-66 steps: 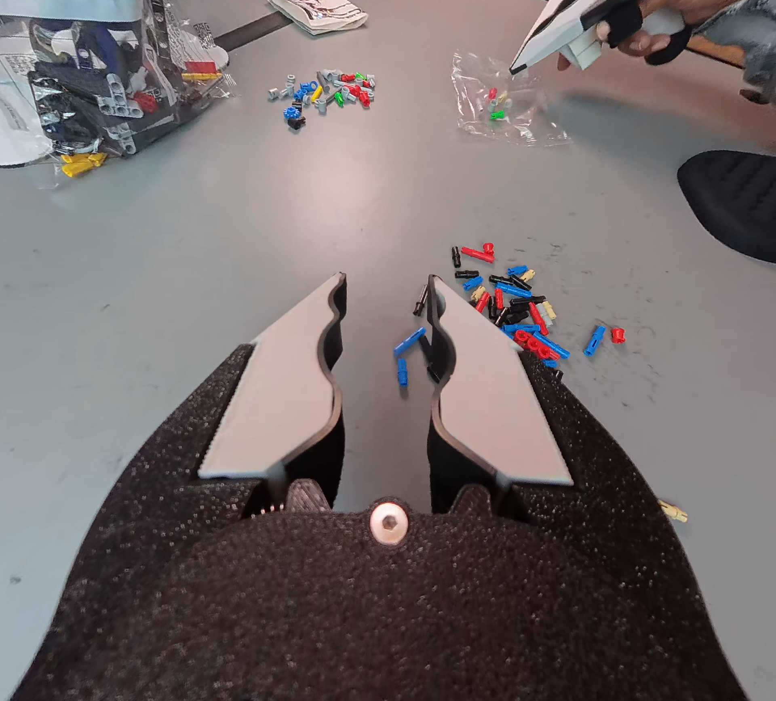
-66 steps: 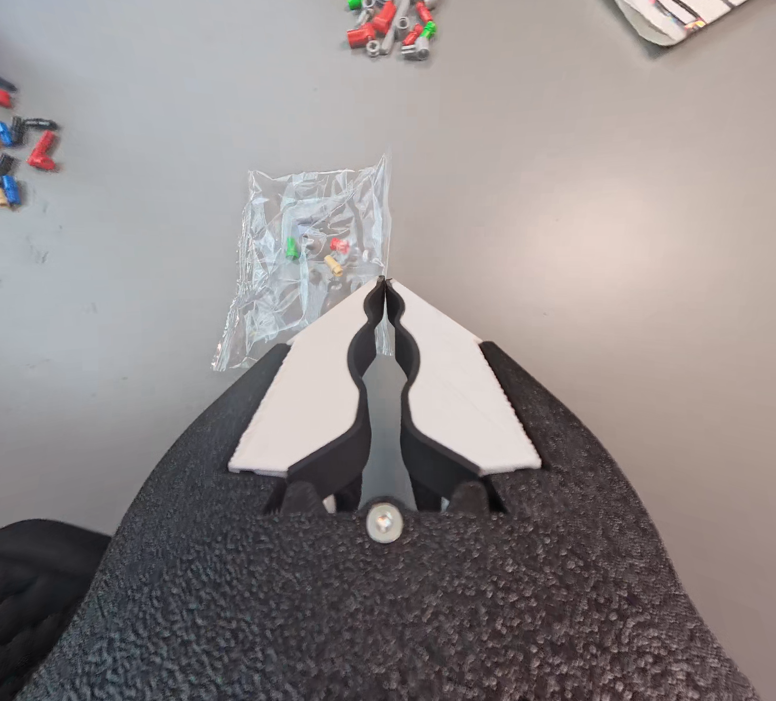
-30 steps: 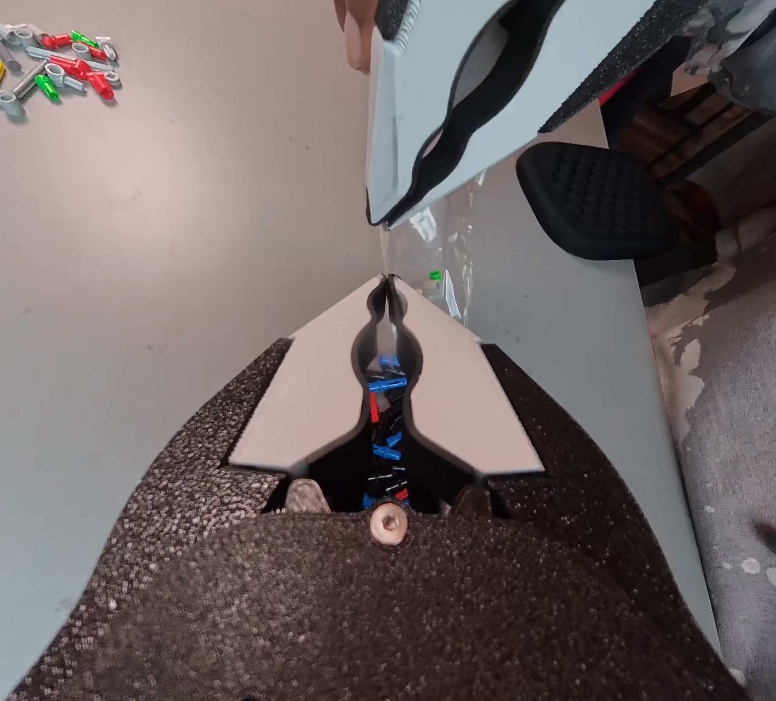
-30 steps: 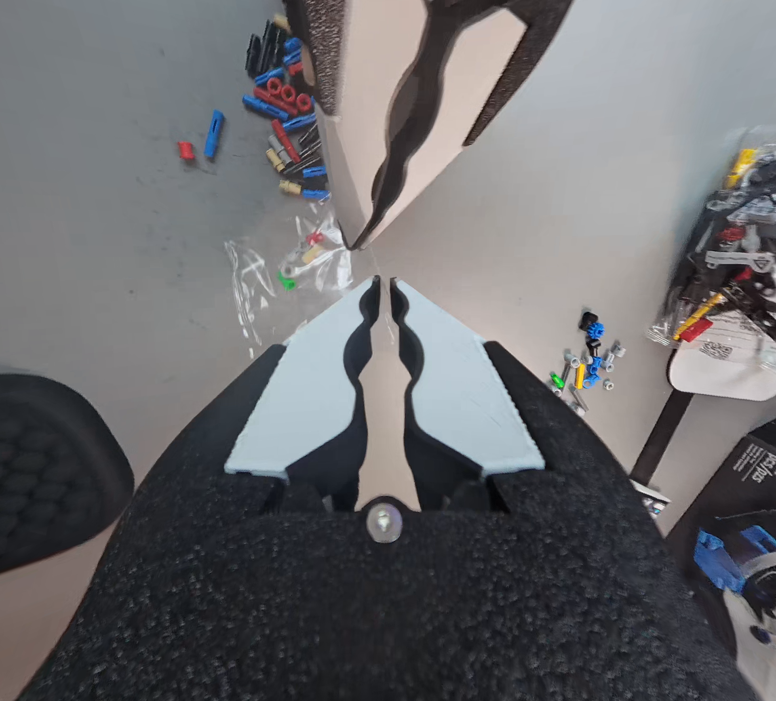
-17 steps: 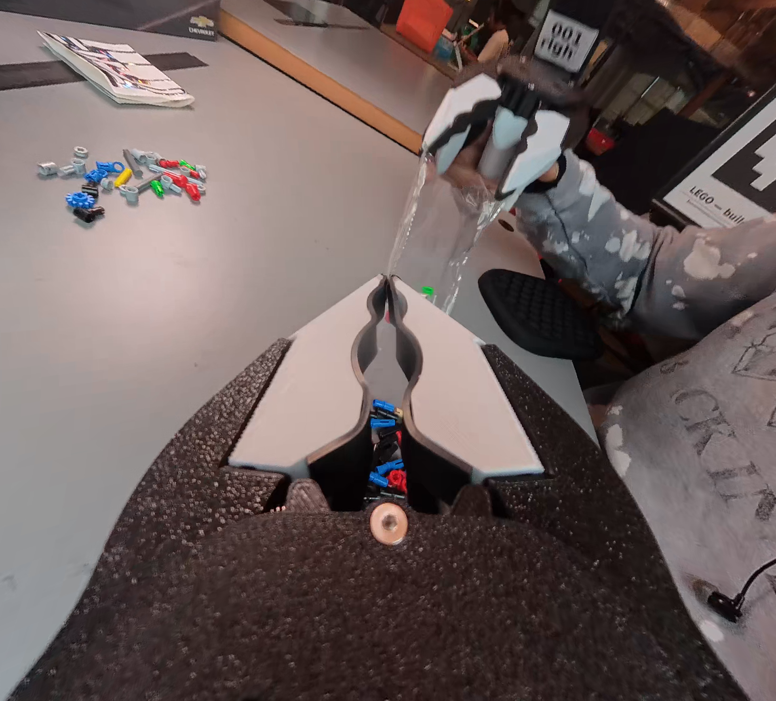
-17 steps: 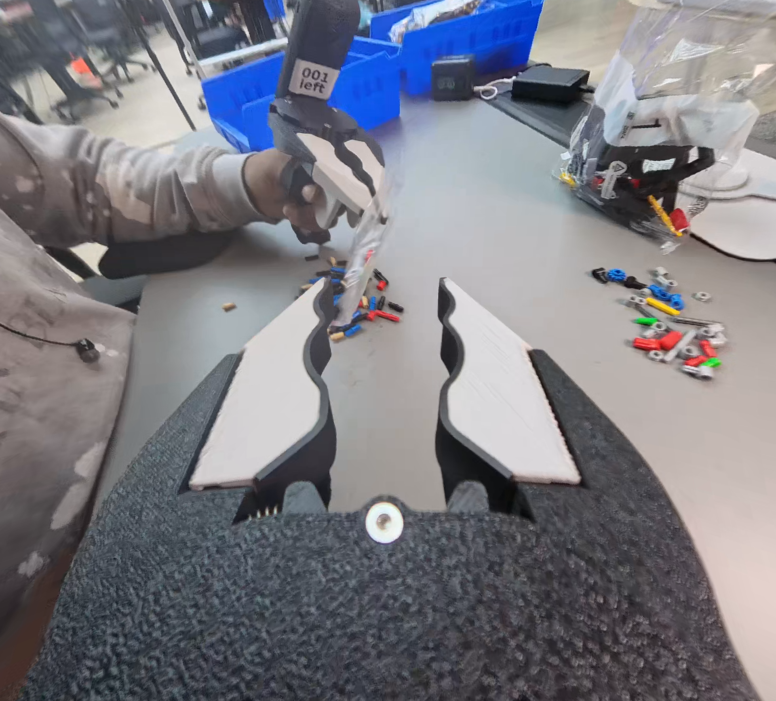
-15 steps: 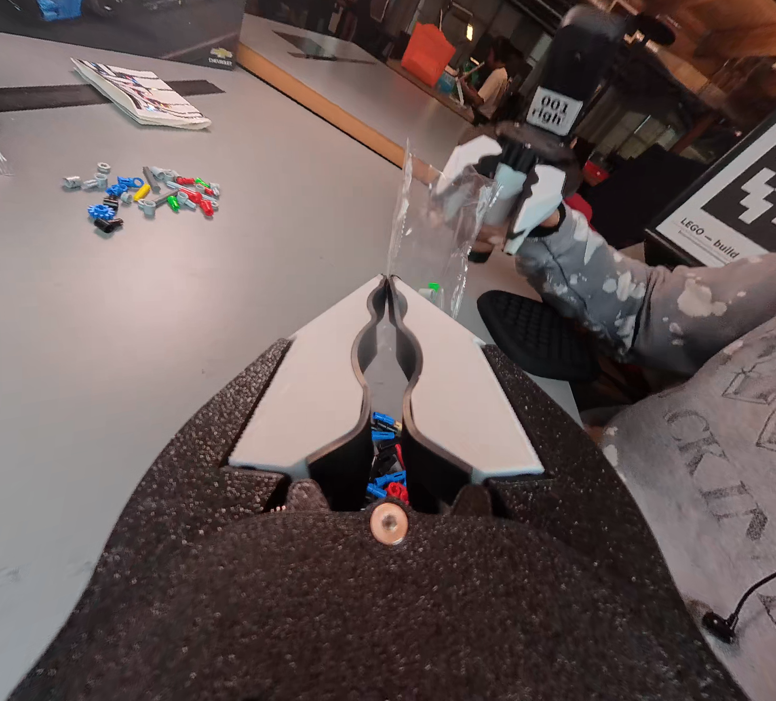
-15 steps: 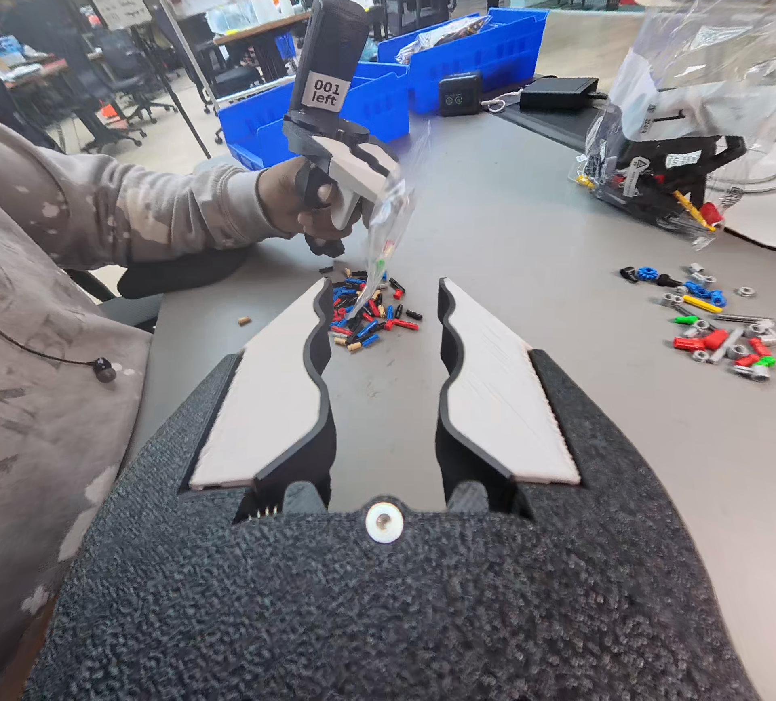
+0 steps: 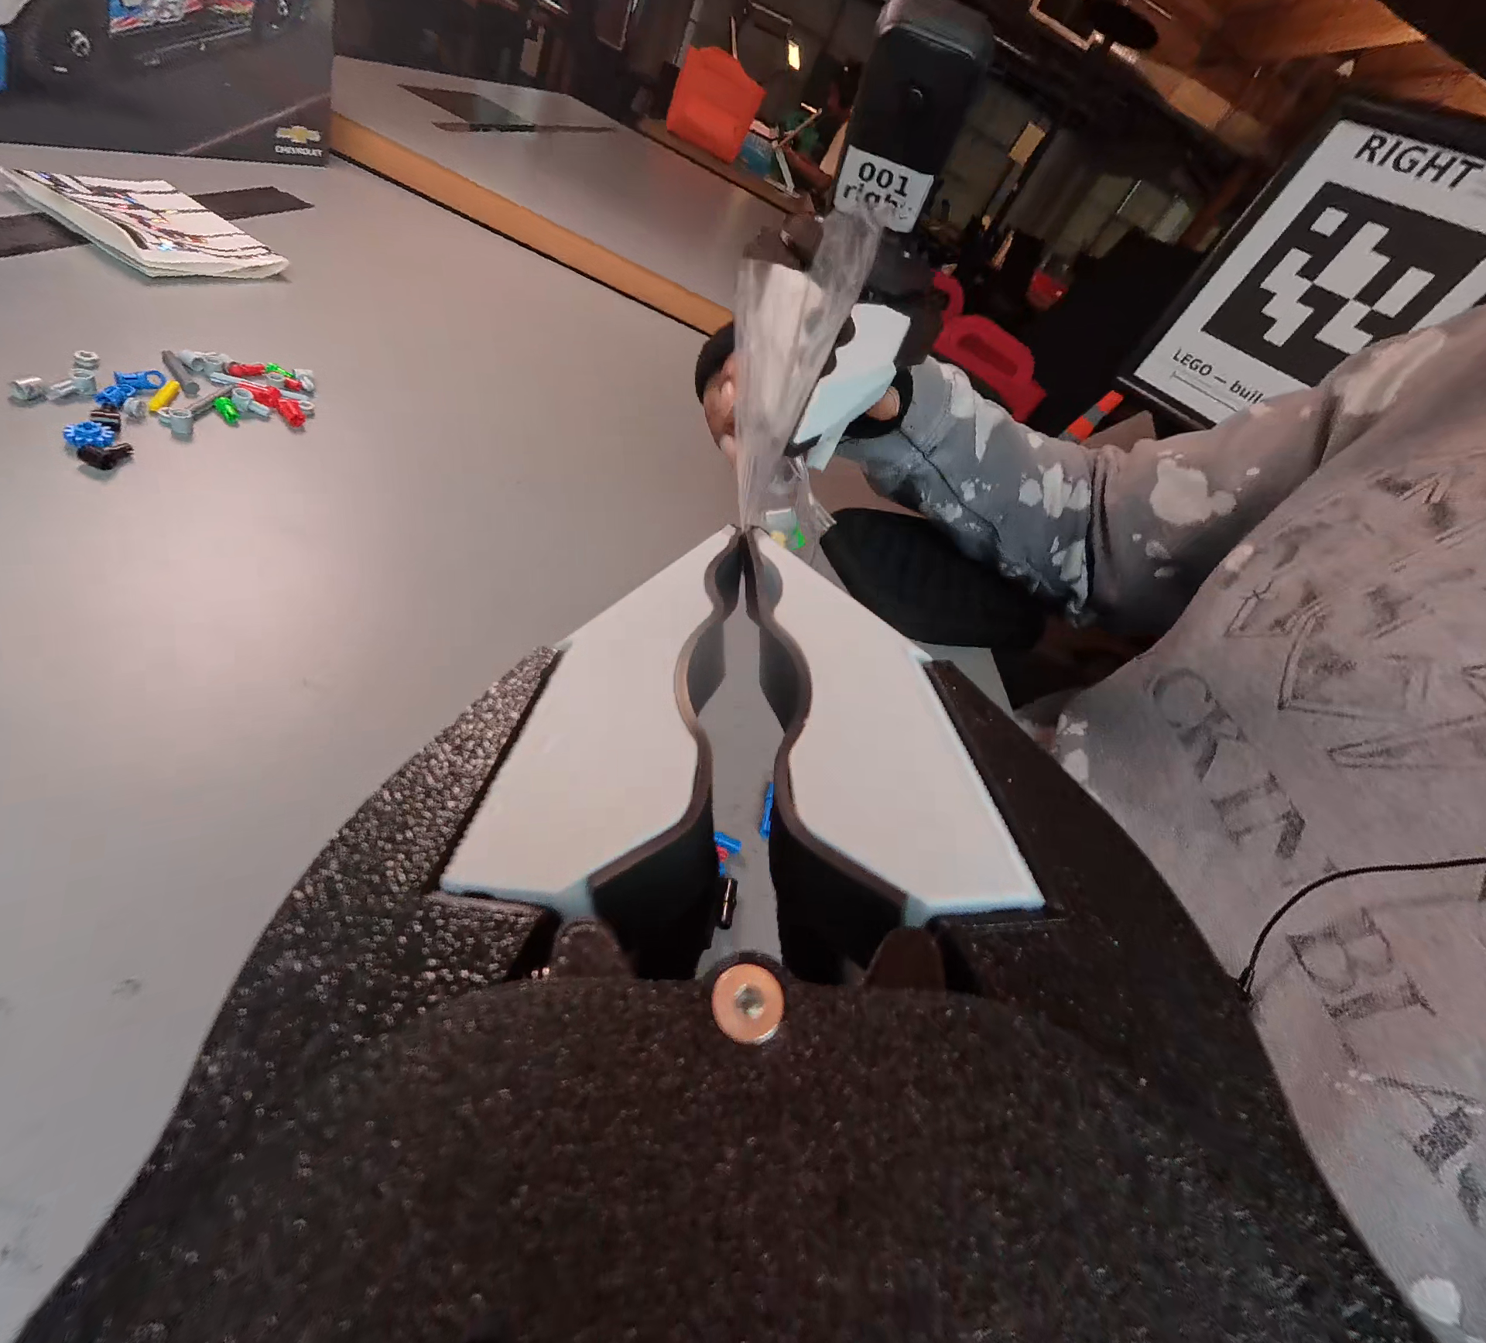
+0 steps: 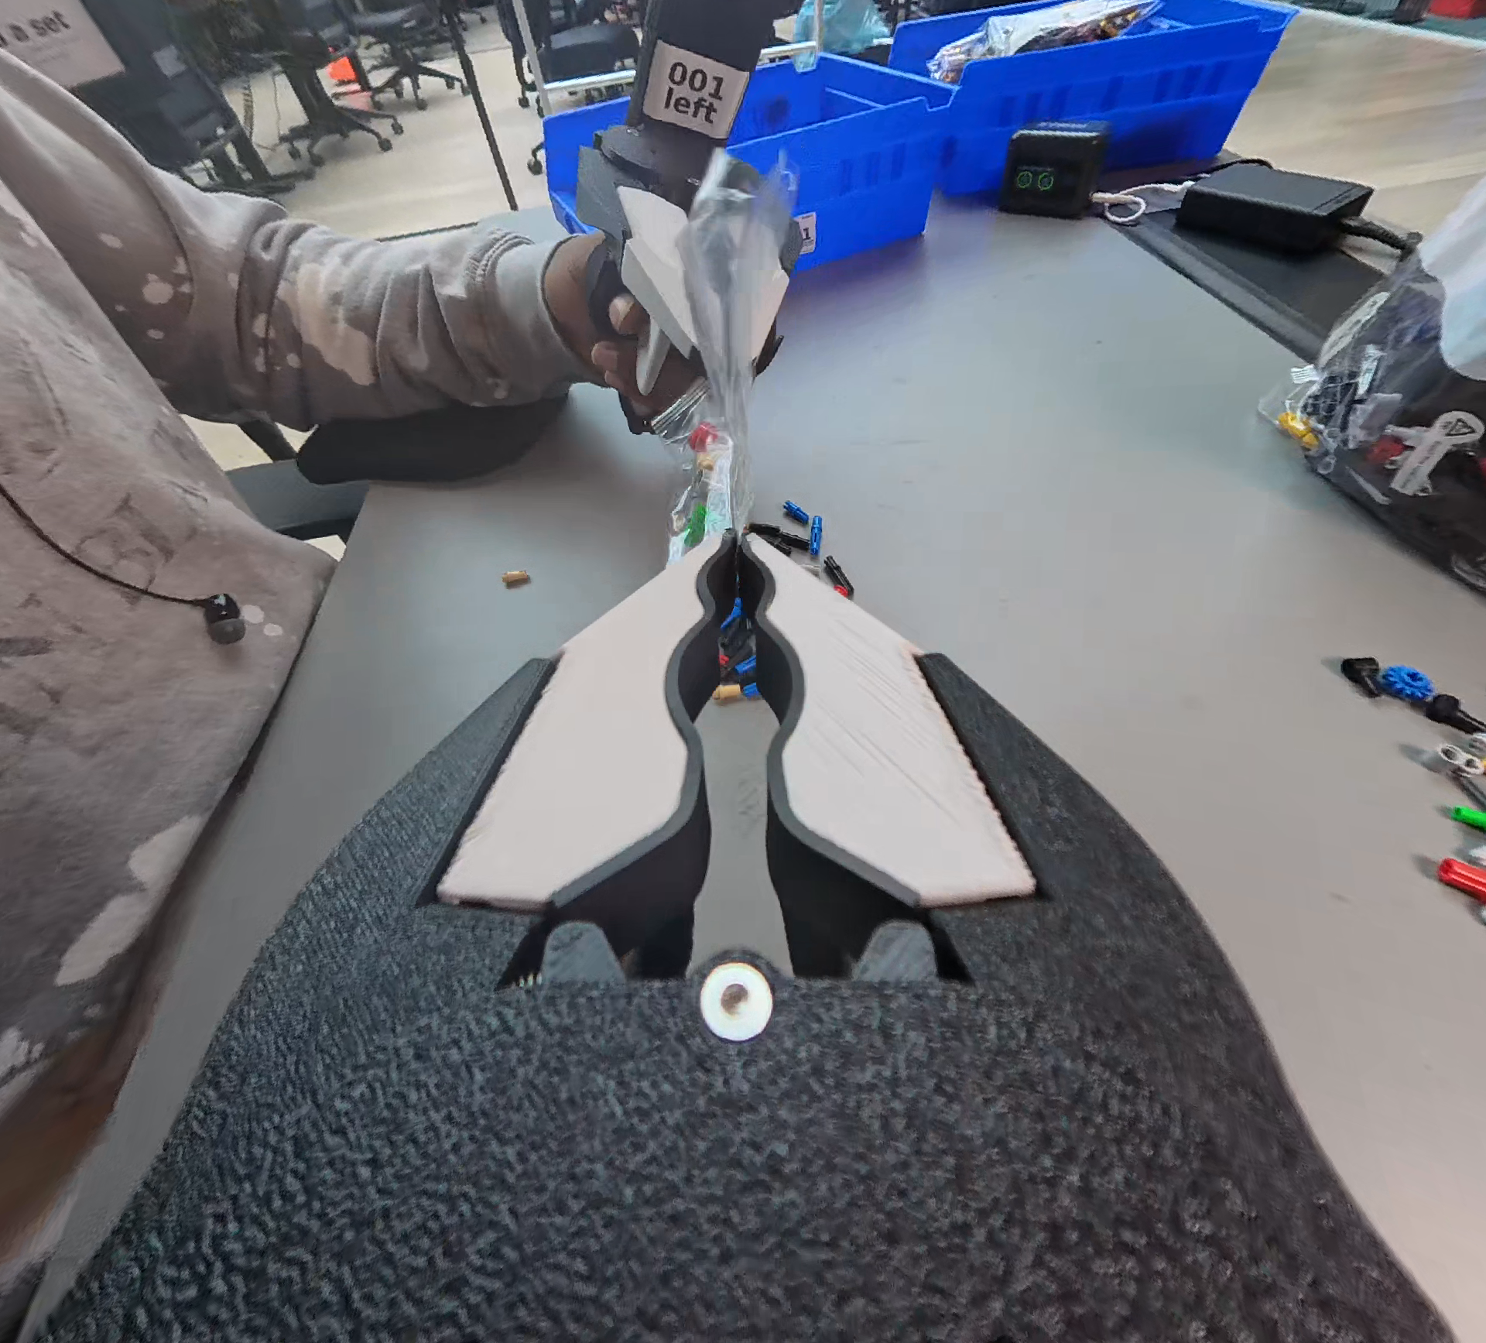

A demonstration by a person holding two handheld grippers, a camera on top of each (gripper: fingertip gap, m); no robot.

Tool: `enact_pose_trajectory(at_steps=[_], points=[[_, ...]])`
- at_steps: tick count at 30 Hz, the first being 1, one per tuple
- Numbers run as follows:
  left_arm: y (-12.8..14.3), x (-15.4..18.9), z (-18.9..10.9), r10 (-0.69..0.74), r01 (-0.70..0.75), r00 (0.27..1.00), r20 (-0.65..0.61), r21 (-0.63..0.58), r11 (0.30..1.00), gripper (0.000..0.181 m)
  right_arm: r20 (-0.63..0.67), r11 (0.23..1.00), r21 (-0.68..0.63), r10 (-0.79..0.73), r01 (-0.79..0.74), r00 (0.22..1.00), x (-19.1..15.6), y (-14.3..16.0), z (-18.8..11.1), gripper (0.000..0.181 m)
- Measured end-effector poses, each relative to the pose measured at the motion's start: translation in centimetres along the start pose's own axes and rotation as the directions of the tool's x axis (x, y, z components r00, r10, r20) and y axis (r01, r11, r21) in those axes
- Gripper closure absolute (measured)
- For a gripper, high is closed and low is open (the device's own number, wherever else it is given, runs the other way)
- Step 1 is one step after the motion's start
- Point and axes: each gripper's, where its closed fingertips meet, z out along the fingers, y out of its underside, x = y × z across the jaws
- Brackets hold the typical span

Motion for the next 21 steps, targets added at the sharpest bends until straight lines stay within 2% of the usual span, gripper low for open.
enact_pose_trajectory(at_steps=[8, 14, 17, 19, 21], points=[[1.5, 0.4, 1.4, -0.015, 0.014, 0.999, -0.038, -0.037, 0.999, 0.181, 0.023, 0.999, 0.037, -0.005, 0.004, 1.000, -0.3, 0.6, 1.4, 0.181], [1.0, -1.0, 0.6, -0.022, 0.022, 1.000, 0.020, -0.009, 1.000, 0.181, -0.007, 0.998, 0.068, 0.017, -0.016, 1.000, 0.8, 1.0, 0.0, 0.181], [1.3, -1.5, 0.7, -0.007, 0.009, 0.999, 0.051, -0.028, 1.000, 0.181, -0.014, 0.998, 0.055, 0.005, -0.004, 1.000, 0.7, 1.2, 0.3, 0.180], [0.8, -1.6, 0.4, -0.007, 0.007, 0.998, 0.056, 0.000, 1.000, 0.181, -0.035, 0.998, 0.055, -0.001, 0.003, 0.999, 1.6, 0.7, -0.2, 0.167], [0.1, -2.0, -0.3, -0.004, 0.001, 0.997, 0.078, 0.035, 0.999, 0.181, -0.100, 0.999, 0.040, -0.022, 0.026, 0.995, 4.2, -0.2, -1.8, 0.164]])
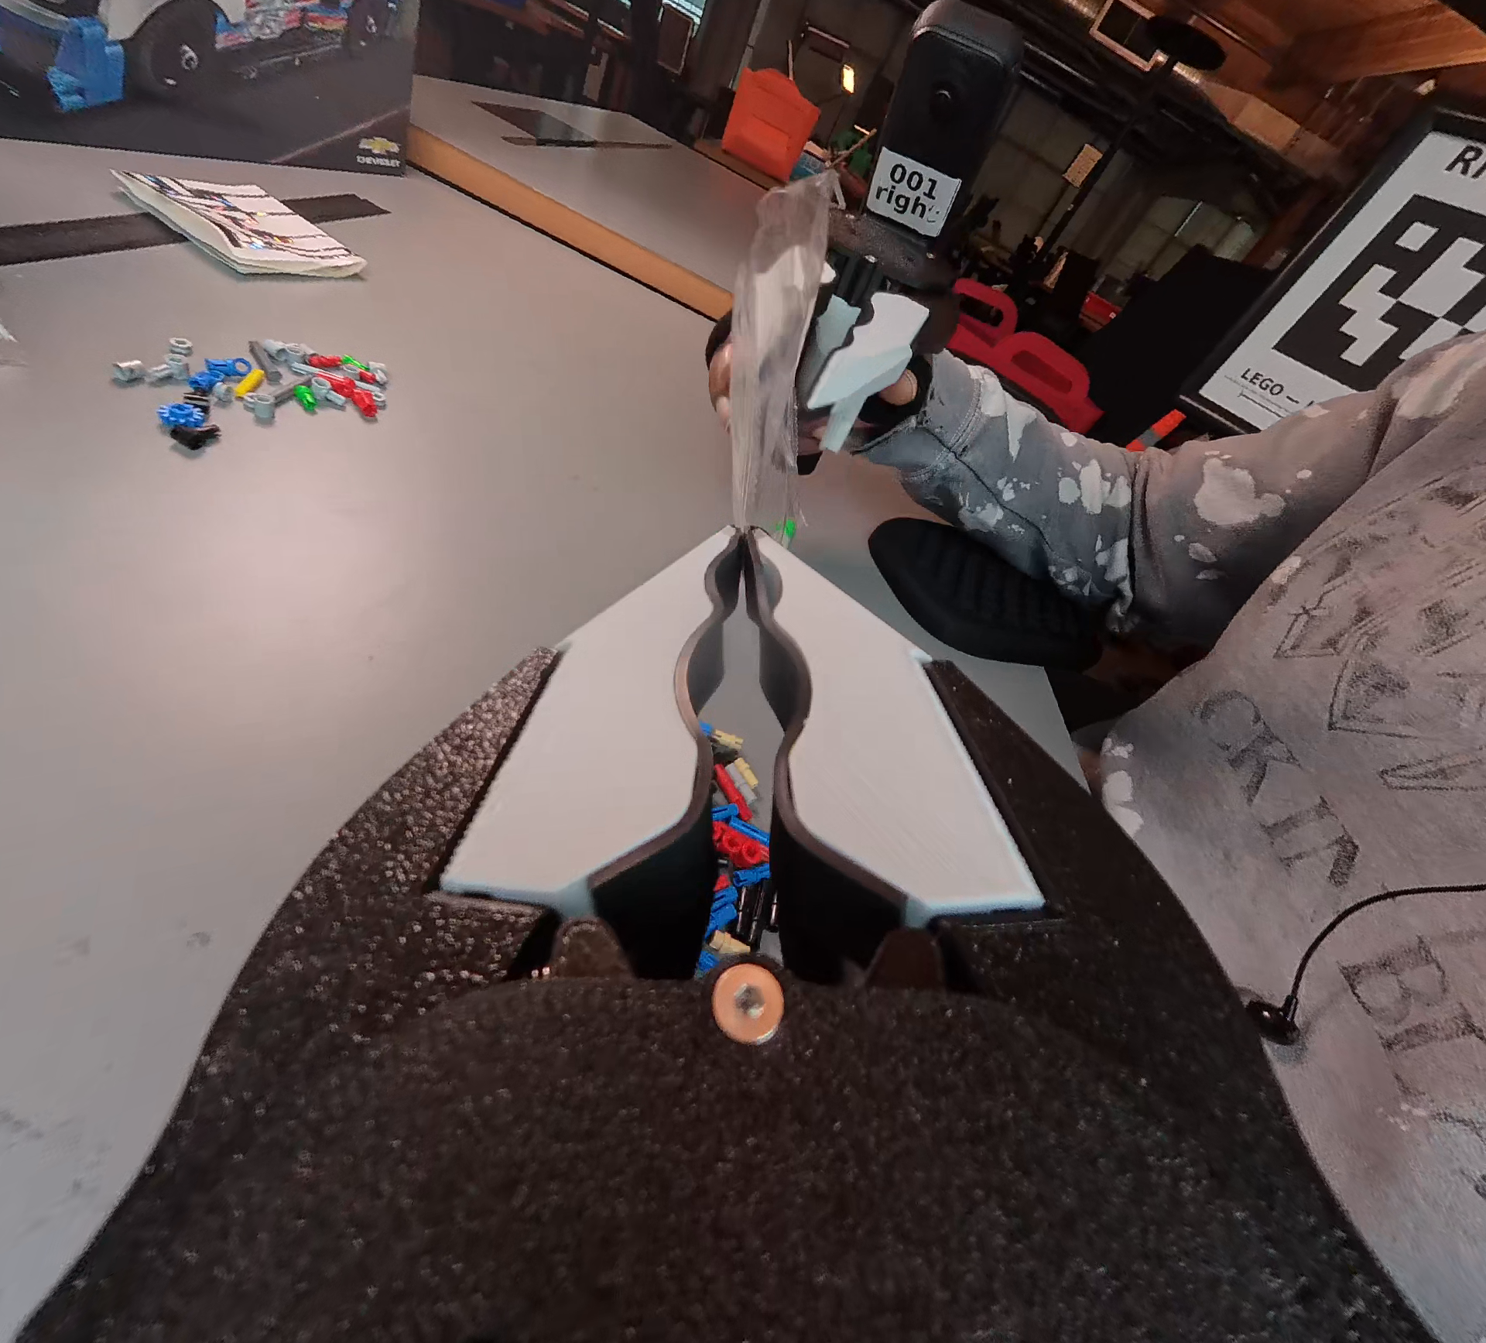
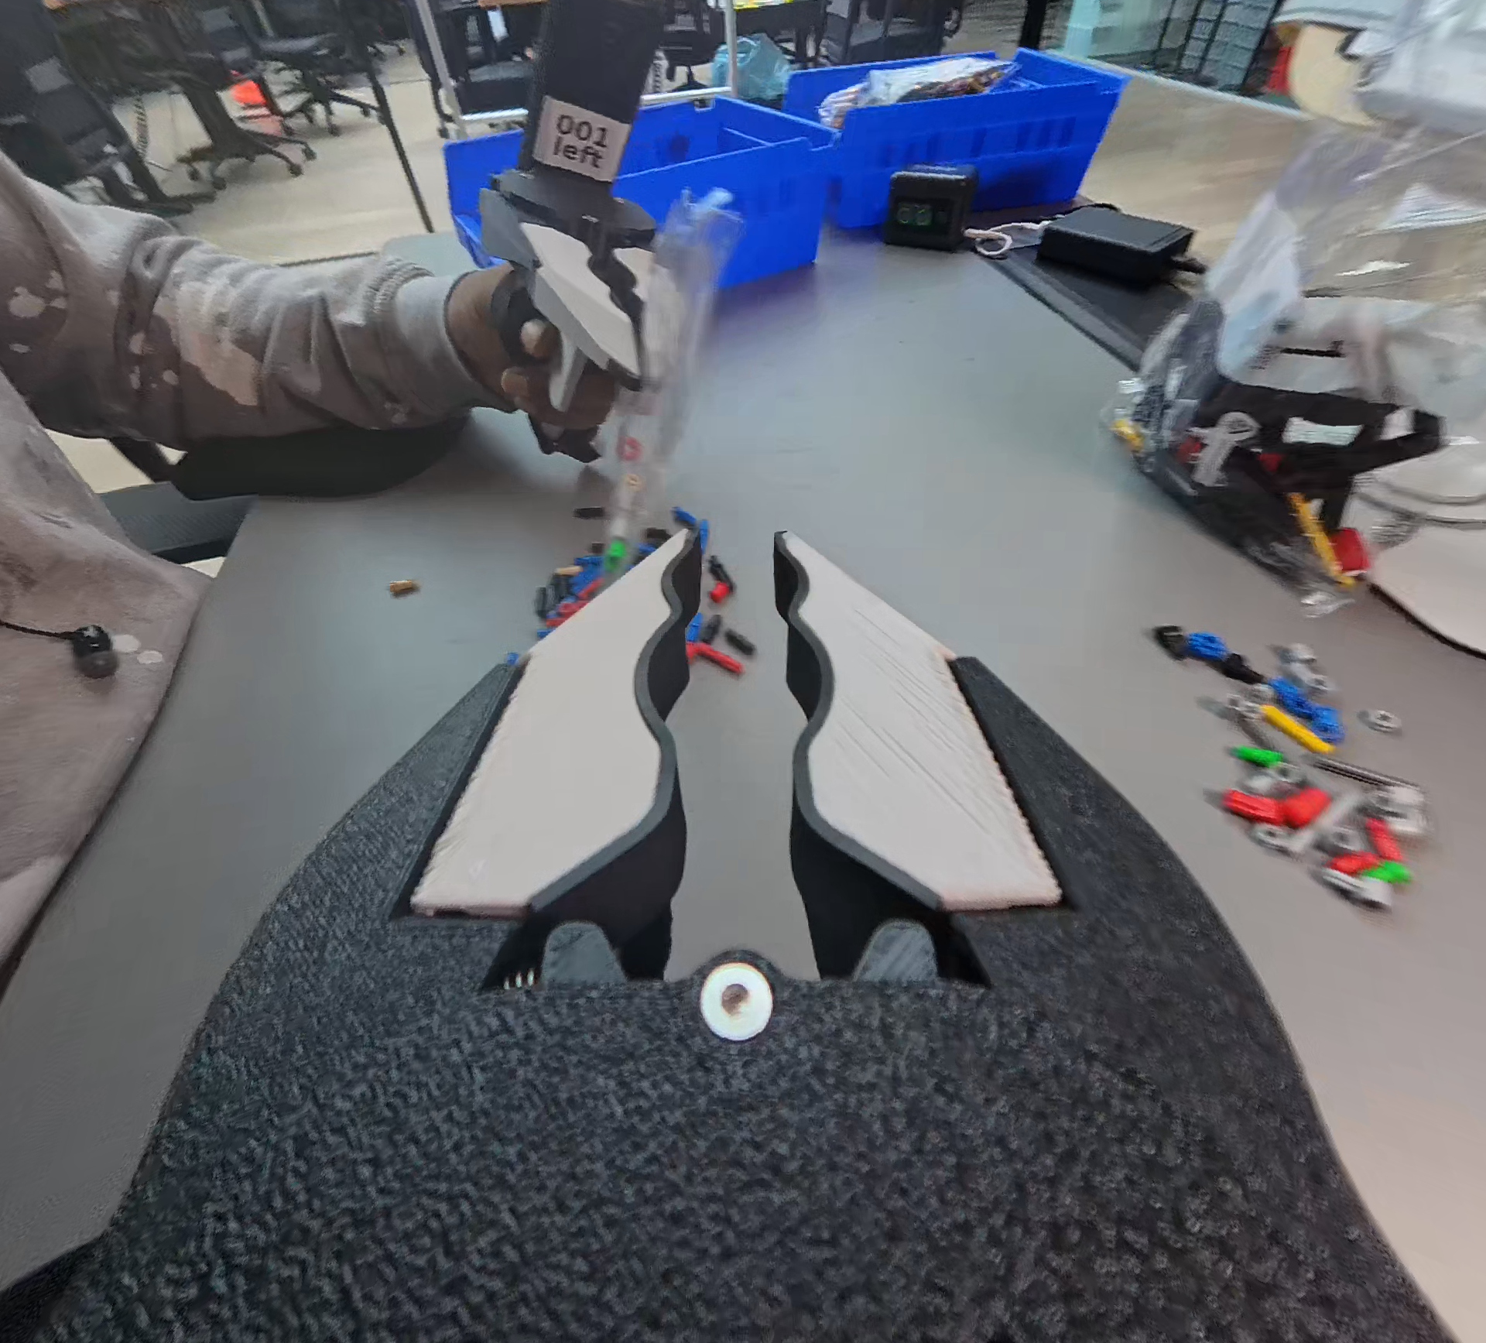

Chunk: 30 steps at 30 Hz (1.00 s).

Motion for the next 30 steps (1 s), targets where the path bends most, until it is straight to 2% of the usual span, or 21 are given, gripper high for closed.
enact_pose_trajectory(at_steps=[2, 5, 8, 11, 15, 19, 21, 25, 29, 30], points=[[-0.7, -0.4, -0.8, 0.017, -0.018, 1.000, 0.015, 0.035, 0.999, 0.181, -0.126, 0.995, -0.073, -0.070, 0.061, 0.990, 4.8, -0.1, -1.4, 0.171], [-1.5, -1.2, -1.9, 0.024, -0.028, 0.999, 0.045, 0.075, 0.997, 0.181, -0.254, 0.943, -0.312, -0.203, 0.119, 0.946, 12.9, 2.1, -2.2, 0.174], [-1.7, -1.7, -2.5, 0.021, -0.026, 0.998, 0.052, 0.090, 0.996, 0.181, -0.193, 0.824, -0.542, -0.311, 0.163, 0.931, 18.3, 5.4, -1.2, 0.174], [-1.5, -2.0, -2.5, 0.026, -0.031, 0.998, 0.057, 0.089, 0.996, 0.181, -0.052, 0.701, -0.681, -0.336, 0.213, 0.941, 21.0, 8.4, 0.4, 0.171], [-1.5, -2.2, -2.7, 0.010, -0.015, 0.999, 0.050, 0.099, 0.995, 0.181, 0.078, 0.628, -0.734, -0.300, 0.258, 0.951, 22.3, 9.4, 2.2, 0.166], [-1.7, -2.3, -2.9, -0.003, -0.001, 0.999, 0.039, 0.113, 0.994, 0.181, 0.187, 0.538, -0.796, -0.220, 0.279, 0.957, 22.3, 10.7, 2.3, 0.164], [-1.8, -2.2, -2.9, -0.004, 0.000, 0.999, 0.036, 0.114, 0.993, 0.181, 0.197, 0.505, -0.819, -0.198, 0.272, 0.960, 22.6, 11.2, 2.0, 0.165], [-1.7, -2.1, -2.8, -0.002, -0.001, 1.000, 0.029, 0.108, 0.994, 0.181, 0.190, 0.531, -0.815, -0.132, 0.232, 0.973, 22.1, 11.4, 1.9, 0.176], [-1.4, -1.9, -2.6, 0.006, -0.008, 1.000, 0.027, 0.095, 0.995, 0.181, 0.146, 0.559, -0.801, -0.166, 0.215, 0.975, 22.0, 11.2, 1.8, 0.178], [-1.4, -1.9, -2.6, 0.009, -0.011, 1.000, 0.028, 0.094, 0.996, 0.181, 0.132, 0.591, -0.778, -0.179, 0.213, 0.975, 21.8, 10.4, 1.9, 0.178]])
